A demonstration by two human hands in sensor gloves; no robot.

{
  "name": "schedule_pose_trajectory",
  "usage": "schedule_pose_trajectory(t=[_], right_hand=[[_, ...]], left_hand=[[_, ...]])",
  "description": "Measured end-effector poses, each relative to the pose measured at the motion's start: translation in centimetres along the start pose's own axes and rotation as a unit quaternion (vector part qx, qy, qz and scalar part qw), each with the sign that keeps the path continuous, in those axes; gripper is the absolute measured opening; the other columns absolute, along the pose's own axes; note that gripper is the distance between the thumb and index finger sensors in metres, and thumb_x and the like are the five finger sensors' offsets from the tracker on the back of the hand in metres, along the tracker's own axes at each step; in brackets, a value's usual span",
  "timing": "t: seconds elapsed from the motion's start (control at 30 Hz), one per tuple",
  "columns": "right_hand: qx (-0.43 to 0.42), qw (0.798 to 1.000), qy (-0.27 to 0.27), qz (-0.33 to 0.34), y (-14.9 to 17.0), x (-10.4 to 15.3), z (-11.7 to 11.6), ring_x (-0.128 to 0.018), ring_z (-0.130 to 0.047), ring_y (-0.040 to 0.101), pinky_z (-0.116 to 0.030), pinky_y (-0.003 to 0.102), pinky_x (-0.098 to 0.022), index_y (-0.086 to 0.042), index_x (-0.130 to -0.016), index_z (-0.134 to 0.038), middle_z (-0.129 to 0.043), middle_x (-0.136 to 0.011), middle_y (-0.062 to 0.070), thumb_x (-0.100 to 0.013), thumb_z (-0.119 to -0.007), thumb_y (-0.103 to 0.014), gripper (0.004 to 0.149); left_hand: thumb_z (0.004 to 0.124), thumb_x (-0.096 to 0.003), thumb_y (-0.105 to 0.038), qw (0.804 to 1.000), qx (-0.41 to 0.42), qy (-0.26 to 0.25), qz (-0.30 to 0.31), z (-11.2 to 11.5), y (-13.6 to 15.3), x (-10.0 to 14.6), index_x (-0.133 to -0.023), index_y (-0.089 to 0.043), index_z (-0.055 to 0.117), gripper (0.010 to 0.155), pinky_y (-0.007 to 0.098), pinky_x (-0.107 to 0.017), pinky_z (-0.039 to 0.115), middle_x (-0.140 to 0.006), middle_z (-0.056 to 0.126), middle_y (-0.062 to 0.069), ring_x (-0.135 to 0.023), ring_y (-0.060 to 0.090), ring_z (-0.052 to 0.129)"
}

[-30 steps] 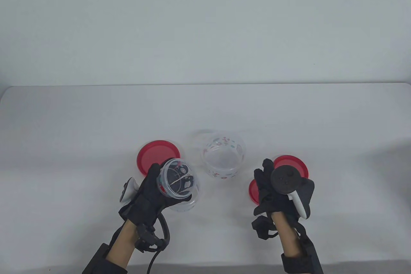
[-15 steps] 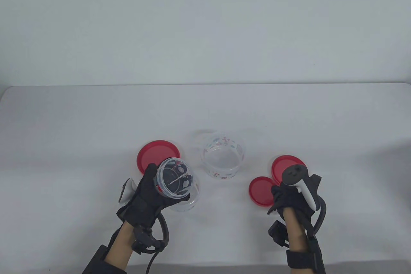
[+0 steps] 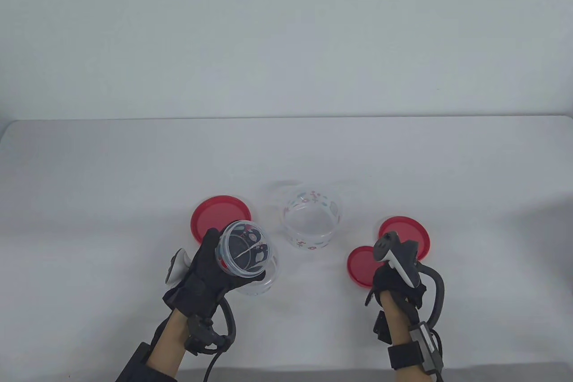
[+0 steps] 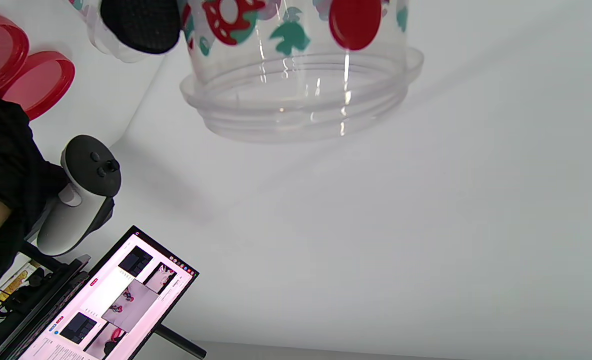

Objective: Nest food storage containers

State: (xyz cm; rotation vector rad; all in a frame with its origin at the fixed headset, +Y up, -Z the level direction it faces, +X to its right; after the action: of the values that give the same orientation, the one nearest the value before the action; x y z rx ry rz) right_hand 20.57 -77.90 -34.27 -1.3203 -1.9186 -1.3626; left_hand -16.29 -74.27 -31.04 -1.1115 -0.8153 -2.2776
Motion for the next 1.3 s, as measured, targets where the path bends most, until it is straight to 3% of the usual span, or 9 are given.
schedule_pose_trajectory(t=[0.2, 0.33, 0.47, 0.6, 0.77, 0.87, 1.0, 1.13, 1.3], right_hand=[[-0.013, 0.999, 0.032, 0.017, 0.5, -0.2, 0.1, -0.039, -0.093, 0.019, -0.082, 0.033, -0.025, -0.006, -0.090, -0.068, -0.087, -0.061, 0.006, -0.060, -0.069, -0.030, 0.038], [-0.107, 0.991, 0.038, 0.066, 0.8, -0.1, 0.3, -0.039, -0.094, 0.020, -0.082, 0.033, -0.025, -0.009, -0.089, -0.071, -0.089, -0.062, 0.004, -0.059, -0.070, -0.031, 0.037], [-0.170, 0.978, 0.057, 0.111, 0.5, 0.7, 1.1, -0.048, -0.098, 0.026, -0.084, 0.038, -0.030, -0.011, -0.088, -0.072, -0.090, -0.072, 0.004, -0.059, -0.071, -0.031, 0.035], [-0.257, 0.949, 0.102, 0.153, 0.3, 1.7, 2.4, -0.050, -0.102, 0.028, -0.087, 0.039, -0.030, -0.010, -0.085, -0.075, -0.095, -0.074, 0.006, -0.057, -0.074, -0.031, 0.035], [-0.362, 0.906, 0.110, 0.189, 0.2, 2.4, 3.0, -0.046, -0.103, 0.024, -0.088, 0.037, -0.029, -0.007, -0.087, -0.071, -0.095, -0.071, 0.010, -0.055, -0.078, -0.029, 0.039], [-0.380, 0.896, 0.116, 0.200, 0.2, 2.7, 3.3, -0.050, -0.101, 0.024, -0.086, 0.037, -0.032, -0.008, -0.090, -0.067, -0.093, -0.074, 0.008, -0.056, -0.078, -0.029, 0.042], [-0.403, 0.885, 0.089, 0.213, 0.1, 2.6, 3.1, -0.055, -0.099, 0.026, -0.085, 0.039, -0.036, -0.008, -0.093, -0.061, -0.088, -0.079, 0.009, -0.056, -0.077, -0.030, 0.046], [-0.451, 0.859, 0.060, 0.233, -0.1, 2.8, 3.1, -0.057, -0.098, 0.027, -0.085, 0.040, -0.037, -0.007, -0.095, -0.059, -0.086, -0.079, 0.010, -0.057, -0.077, -0.032, 0.050], [-0.476, 0.835, 0.068, 0.267, -0.5, 4.1, 4.1, -0.060, -0.096, 0.028, -0.084, 0.041, -0.039, -0.007, -0.097, -0.056, -0.084, -0.081, 0.010, -0.057, -0.078, -0.033, 0.053]], left_hand=[[0.029, -0.0697, -0.061, 1.000, -0.001, -0.002, -0.002, 0.0, 0.0, 0.0, -0.119, -0.020, -0.010, 0.075, 0.058, -0.076, 0.053, -0.127, 0.000, 0.019, -0.112, 0.052, 0.033], [0.029, -0.0697, -0.061, 1.000, 0.000, -0.001, -0.002, 0.0, 0.0, 0.0, -0.119, -0.020, -0.010, 0.075, 0.058, -0.076, 0.053, -0.127, 0.000, 0.019, -0.112, 0.052, 0.033], [0.029, -0.0697, -0.061, 1.000, -0.001, -0.003, -0.003, 0.0, 0.1, 0.0, -0.119, -0.020, -0.010, 0.075, 0.058, -0.076, 0.053, -0.126, 0.000, 0.021, -0.112, 0.053, 0.033], [0.029, -0.0697, -0.061, 1.000, -0.003, -0.004, -0.004, 0.0, 0.1, 0.0, -0.119, -0.020, -0.010, 0.075, 0.058, -0.076, 0.053, -0.127, 0.000, 0.019, -0.112, 0.052, 0.033], [0.029, -0.0697, -0.061, 1.000, -0.002, -0.004, -0.006, 0.0, 0.1, 0.0, -0.119, -0.019, -0.010, 0.075, 0.058, -0.076, 0.053, -0.127, 0.001, 0.019, -0.112, 0.053, 0.033], [0.029, -0.0697, -0.061, 1.000, 0.000, -0.005, -0.008, 0.0, 0.2, 0.0, -0.119, -0.020, -0.010, 0.075, 0.058, -0.076, 0.053, -0.127, 0.001, 0.019, -0.112, 0.052, 0.033], [0.029, -0.0697, -0.061, 1.000, -0.002, -0.006, -0.010, 0.0, 0.2, 0.0, -0.119, -0.019, -0.010, 0.075, 0.058, -0.076, 0.053, -0.127, 0.000, 0.019, -0.112, 0.052, 0.033], [0.029, -0.0696, -0.061, 1.000, -0.003, -0.006, -0.011, 0.0, 0.3, 0.0, -0.119, -0.019, -0.010, 0.075, 0.058, -0.076, 0.053, -0.127, 0.000, 0.019, -0.112, 0.052, 0.033], [0.029, -0.0697, -0.061, 1.000, -0.005, -0.006, -0.012, 0.0, 0.3, 0.0, -0.119, -0.019, -0.010, 0.075, 0.058, -0.076, 0.053, -0.126, 0.000, 0.021, -0.112, 0.052, 0.033]])
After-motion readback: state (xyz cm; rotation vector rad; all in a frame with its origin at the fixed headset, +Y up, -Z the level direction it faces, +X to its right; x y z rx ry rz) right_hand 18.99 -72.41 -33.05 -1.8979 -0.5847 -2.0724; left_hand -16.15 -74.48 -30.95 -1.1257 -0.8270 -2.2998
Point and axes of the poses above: the tracker on the back of each hand, its own y axis roughly to the little-finger side, its own x axis roughly from the fingertips to the wrist, z = x × y, the point moved 3 cm from there along -x, roughly from the wrist to the fingertips
